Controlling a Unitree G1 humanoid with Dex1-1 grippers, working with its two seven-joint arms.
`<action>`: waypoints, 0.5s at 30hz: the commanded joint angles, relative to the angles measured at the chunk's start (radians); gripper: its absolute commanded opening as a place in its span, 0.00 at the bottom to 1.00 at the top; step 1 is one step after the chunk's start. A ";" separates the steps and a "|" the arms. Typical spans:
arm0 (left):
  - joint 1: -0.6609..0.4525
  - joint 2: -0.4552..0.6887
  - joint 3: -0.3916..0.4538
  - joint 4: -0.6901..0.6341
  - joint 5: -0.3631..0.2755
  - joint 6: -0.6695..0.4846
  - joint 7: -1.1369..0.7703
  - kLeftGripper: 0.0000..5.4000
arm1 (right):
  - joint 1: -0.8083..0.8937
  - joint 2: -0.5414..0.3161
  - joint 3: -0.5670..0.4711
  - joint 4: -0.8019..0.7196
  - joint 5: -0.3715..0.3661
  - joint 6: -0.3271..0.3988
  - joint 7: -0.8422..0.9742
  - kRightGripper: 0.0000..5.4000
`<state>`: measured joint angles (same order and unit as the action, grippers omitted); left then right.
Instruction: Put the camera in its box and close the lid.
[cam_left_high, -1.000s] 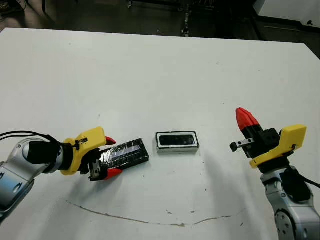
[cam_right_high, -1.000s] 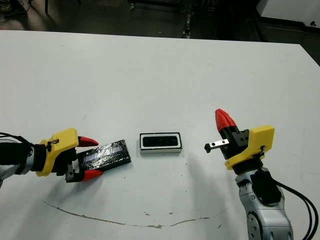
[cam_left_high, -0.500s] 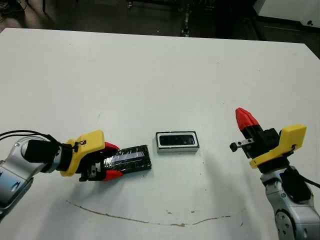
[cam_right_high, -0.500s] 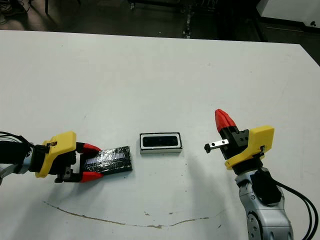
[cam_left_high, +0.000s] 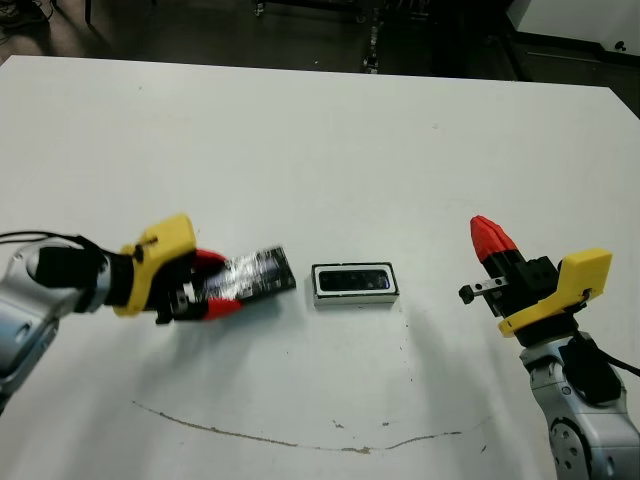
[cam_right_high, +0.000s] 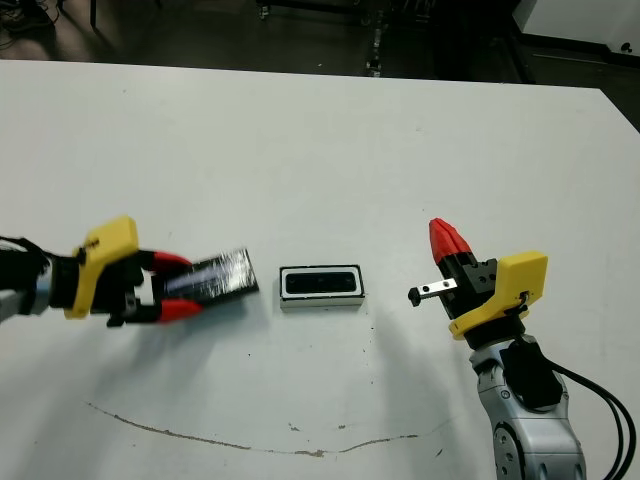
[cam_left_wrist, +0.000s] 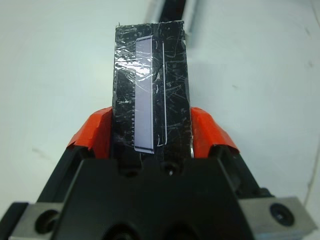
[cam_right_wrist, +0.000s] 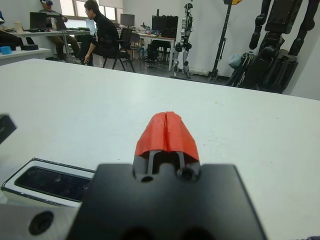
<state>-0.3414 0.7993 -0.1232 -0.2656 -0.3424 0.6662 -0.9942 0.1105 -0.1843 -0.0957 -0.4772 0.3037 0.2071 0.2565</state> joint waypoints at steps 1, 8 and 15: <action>-0.072 -0.017 -0.009 0.049 -0.010 0.040 -0.002 0.59 | 0.004 -0.005 -0.001 0.008 -0.005 0.004 -0.003 0.00; -0.208 -0.045 -0.114 0.153 0.041 0.032 -0.044 0.59 | 0.002 -0.008 -0.001 0.003 -0.007 0.010 -0.006 0.00; -0.282 -0.113 -0.184 0.263 0.071 -0.016 -0.097 0.59 | 0.001 -0.009 0.004 0.002 -0.014 0.003 -0.008 0.00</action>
<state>-0.6020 0.6979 -0.2895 -0.0234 -0.2884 0.6660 -1.0791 0.1080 -0.1847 -0.0899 -0.4775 0.2977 0.2073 0.2509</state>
